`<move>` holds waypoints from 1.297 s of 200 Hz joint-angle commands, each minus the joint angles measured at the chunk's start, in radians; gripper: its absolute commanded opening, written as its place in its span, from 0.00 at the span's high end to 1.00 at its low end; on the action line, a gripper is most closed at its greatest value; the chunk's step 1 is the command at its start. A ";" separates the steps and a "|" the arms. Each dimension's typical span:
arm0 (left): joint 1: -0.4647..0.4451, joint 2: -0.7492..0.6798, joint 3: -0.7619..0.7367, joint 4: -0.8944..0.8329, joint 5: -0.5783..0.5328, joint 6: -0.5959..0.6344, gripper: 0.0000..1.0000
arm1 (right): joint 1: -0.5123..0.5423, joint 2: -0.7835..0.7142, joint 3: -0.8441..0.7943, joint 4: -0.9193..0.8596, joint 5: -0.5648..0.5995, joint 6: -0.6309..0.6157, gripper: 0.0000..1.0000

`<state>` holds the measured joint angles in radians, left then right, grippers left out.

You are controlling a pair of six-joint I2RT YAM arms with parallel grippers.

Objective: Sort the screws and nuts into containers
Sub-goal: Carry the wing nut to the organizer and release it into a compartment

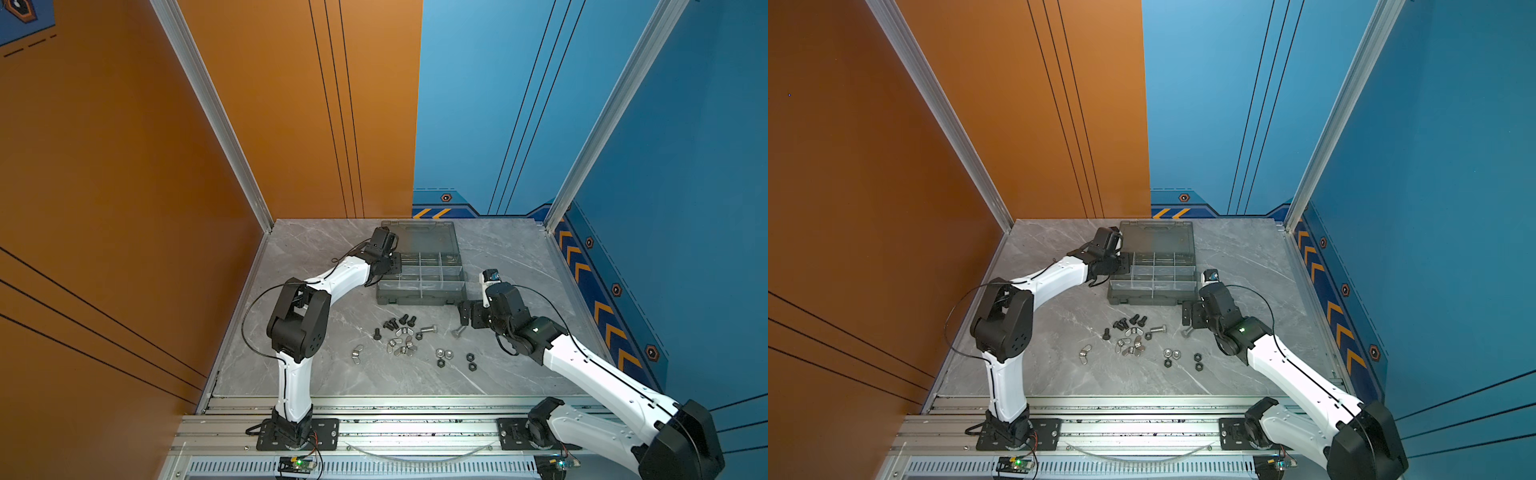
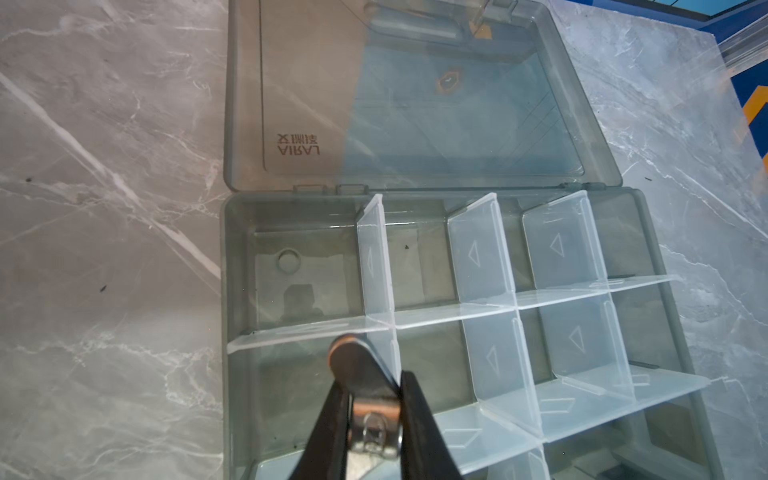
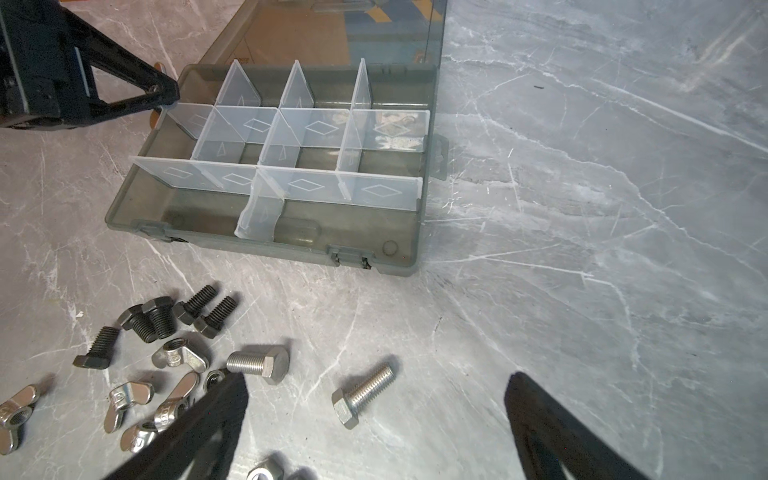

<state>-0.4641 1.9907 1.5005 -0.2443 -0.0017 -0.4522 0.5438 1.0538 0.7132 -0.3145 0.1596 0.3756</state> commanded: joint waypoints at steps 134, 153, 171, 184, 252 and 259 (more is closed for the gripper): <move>-0.016 0.003 -0.026 -0.040 -0.026 -0.034 0.96 | -0.010 0.002 -0.020 -0.012 -0.008 0.009 0.00; -0.013 0.002 -0.026 -0.043 -0.032 -0.033 0.78 | -0.011 0.000 -0.021 -0.011 -0.009 0.009 0.00; -0.014 0.003 -0.024 -0.044 -0.034 -0.032 0.72 | -0.011 -0.004 -0.022 -0.012 -0.009 0.008 0.00; -0.014 0.002 -0.023 -0.044 -0.035 -0.034 0.69 | -0.010 -0.009 -0.021 -0.012 -0.010 0.009 0.00; -0.022 -0.047 -0.044 -0.050 -0.053 -0.028 0.53 | -0.011 -0.049 -0.032 -0.021 -0.010 0.010 0.00; -0.024 -0.064 -0.051 -0.051 -0.059 -0.026 0.52 | -0.010 -0.053 -0.033 -0.022 -0.011 0.010 0.00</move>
<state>-0.4744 1.9877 1.4792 -0.2661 -0.0227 -0.4896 0.5373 1.0264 0.6910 -0.3153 0.1581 0.3756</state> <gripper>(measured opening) 0.464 0.998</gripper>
